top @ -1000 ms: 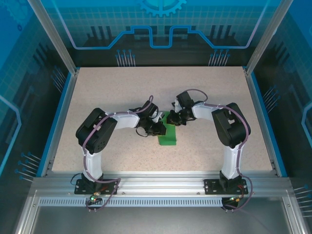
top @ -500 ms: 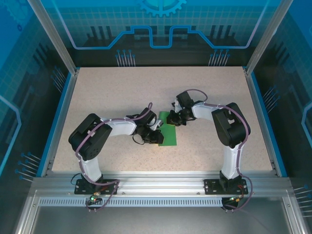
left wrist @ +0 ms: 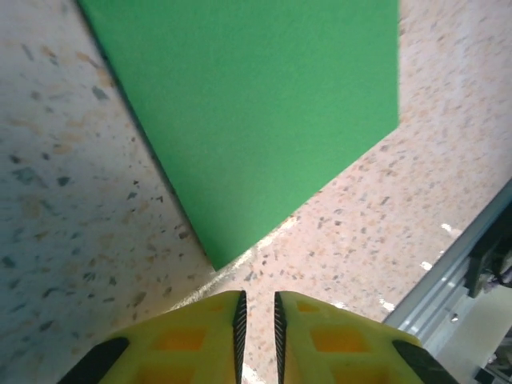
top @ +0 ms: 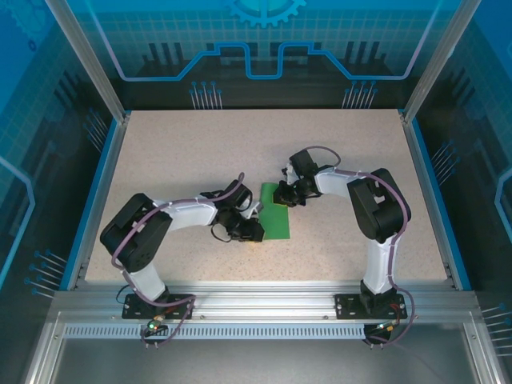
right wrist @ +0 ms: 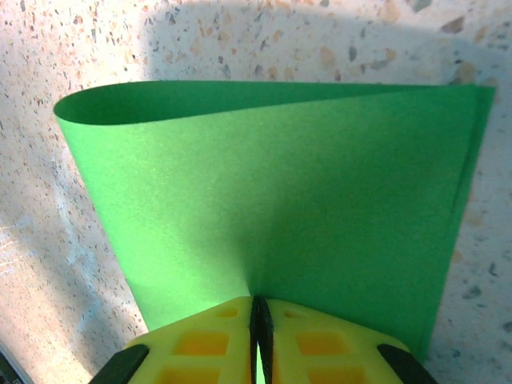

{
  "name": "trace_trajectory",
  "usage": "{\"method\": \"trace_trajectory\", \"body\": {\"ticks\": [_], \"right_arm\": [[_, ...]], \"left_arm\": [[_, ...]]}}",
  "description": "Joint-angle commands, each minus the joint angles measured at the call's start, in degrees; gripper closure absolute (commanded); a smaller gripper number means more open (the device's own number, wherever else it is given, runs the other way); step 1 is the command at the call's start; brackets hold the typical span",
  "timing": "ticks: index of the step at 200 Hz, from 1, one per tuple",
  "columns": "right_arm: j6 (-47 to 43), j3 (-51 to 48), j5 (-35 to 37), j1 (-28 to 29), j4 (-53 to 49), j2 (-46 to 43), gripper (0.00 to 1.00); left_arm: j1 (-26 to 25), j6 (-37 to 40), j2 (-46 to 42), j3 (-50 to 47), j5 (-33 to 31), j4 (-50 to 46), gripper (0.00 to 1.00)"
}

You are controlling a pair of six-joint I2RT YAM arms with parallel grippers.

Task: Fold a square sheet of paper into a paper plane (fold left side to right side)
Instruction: First fold the square sheet of paper in half at the center of the table, then hold the square sheet of paper at the center of the table.

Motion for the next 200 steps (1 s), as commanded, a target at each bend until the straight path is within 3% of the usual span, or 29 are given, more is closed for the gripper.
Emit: {"method": "trace_trajectory", "body": {"ticks": [1,98,200], "right_arm": [[-1.21,-1.26,4.09,-0.65,-3.74,2.52,0.86],[-1.37,-1.25,3.51,-0.22,-3.46,2.08,0.86],[-5.83,3.56,-0.45,-1.09,-2.66,-5.1,0.77]], "left_arm": [[2.95,0.16,-2.29,4.61,1.3,-1.45,0.76],[5.23,-0.29,17.41,22.66,-1.55,-1.78,0.76],[4.93,-2.17,18.83,17.44,-3.41,0.38,0.77]]}}
